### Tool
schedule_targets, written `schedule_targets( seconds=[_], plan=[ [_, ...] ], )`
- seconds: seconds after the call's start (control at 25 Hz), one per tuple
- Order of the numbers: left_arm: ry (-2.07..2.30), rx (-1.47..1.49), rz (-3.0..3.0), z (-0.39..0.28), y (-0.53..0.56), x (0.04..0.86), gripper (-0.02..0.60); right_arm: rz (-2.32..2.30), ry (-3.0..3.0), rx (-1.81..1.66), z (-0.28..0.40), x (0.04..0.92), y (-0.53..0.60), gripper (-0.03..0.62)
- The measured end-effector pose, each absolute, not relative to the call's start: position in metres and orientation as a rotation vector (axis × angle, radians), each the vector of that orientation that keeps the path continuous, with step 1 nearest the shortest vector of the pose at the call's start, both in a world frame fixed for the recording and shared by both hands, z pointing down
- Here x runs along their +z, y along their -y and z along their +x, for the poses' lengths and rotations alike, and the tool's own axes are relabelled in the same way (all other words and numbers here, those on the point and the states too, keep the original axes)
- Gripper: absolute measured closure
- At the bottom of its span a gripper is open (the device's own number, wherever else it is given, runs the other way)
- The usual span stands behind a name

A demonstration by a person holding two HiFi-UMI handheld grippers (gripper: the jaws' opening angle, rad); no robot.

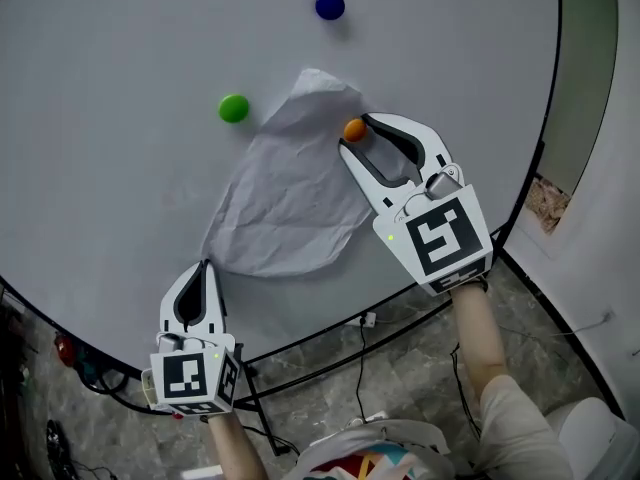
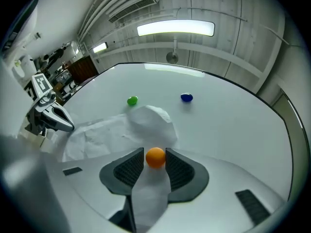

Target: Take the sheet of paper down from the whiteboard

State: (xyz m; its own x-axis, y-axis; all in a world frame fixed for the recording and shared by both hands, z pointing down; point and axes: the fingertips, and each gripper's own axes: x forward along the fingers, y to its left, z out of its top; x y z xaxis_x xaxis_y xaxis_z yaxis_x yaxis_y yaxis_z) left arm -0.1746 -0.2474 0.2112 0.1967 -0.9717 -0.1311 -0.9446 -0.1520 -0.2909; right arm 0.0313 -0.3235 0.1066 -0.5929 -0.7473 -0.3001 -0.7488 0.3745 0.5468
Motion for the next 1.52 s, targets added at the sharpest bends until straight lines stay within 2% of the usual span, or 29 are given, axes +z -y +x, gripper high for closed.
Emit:
schedule_targets(
  seconds=[0.6, 0.92, 1.28, 1.52],
  plan=[
    [-1.825, -0.074, -2.102, -0.171, 0.242, 0.201, 0.537, -1.419, -2.554, 0.976, 0.063, 0.077, 0.345, 0.464],
    [-2.035, -0.073, -1.972, -0.231, 0.193, 0.218, 0.535, -1.469, -2.487, 1.001, 0.073, 0.066, 0.328, 0.464],
    [-2.062, -0.061, -1.951, -0.233, 0.175, 0.216, 0.535, -1.52, -2.387, 1.023, 0.076, 0.064, 0.324, 0.462],
    [-2.002, -0.031, -1.977, -0.211, 0.173, 0.203, 0.535, -1.357, -2.341, 1.041, 0.062, 0.066, 0.27, 0.462]
  ],
)
